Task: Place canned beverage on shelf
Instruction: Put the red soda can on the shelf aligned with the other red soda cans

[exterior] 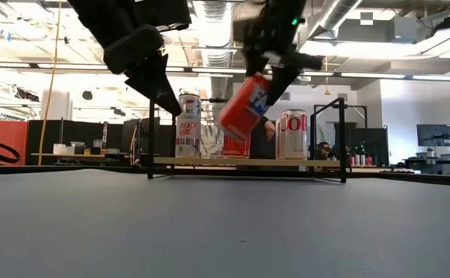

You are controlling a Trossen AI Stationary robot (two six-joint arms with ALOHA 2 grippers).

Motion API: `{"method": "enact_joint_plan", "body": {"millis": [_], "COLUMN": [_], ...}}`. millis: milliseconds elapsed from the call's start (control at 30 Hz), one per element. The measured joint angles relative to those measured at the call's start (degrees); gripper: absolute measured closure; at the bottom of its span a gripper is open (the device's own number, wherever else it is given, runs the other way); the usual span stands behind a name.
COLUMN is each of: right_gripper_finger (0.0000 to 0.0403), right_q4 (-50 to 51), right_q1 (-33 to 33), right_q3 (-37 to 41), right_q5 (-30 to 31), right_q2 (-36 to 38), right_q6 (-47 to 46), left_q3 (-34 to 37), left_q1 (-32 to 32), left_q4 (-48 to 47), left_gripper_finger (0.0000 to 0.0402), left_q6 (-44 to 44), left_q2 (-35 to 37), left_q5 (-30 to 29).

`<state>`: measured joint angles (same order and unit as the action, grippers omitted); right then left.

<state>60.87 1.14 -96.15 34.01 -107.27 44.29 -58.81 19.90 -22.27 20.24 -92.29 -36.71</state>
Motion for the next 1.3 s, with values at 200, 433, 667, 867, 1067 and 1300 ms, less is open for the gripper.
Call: {"method": "enact_joint_plan", "body": {"millis": [200,433,667,867,1067,1300], "right_gripper_finger": [0.0122,0.0122,0.0122,0.0122,0.0122,0.0122], "right_q4": [12.7,17.3,21.3,24.6,29.1,29.1], "right_q1": [1.6,3.9,4.0,-0.7,-6.5,-11.2], "right_q3": [-4.5,-4.8,-4.7,-4.7,-4.3,-3.9], "right_q5": [14.1,17.8,14.3,4.7,-7.0,-19.5], "right_q2": [-8.9,-11.2,-8.7,-5.0,-4.4,-4.5], "right_q6": [2.4,2.3,-4.3,-10.7,-18.2,-25.1], "left_q3": [0.0,0.0,0.0,0.0,0.0,0.0], "left_q1": [0.0,0.0,0.0,0.0,0.0,0.0], "left_q4": [-3.2,-4.5,-5.2,-5.7,-5.7,-5.7], "left_gripper_finger": [0.0402,0.0401,0.0402,0.0402,0.0402,0.0402], "left_q6": [1.5,2.7,2.7,3.0,3.0,3.2], "left_q2": [0.0,0.1,0.1,0.1,0.1,0.1], "left_q5": [0.1,0.5,0.6,0.7,2.0,2.0]}}
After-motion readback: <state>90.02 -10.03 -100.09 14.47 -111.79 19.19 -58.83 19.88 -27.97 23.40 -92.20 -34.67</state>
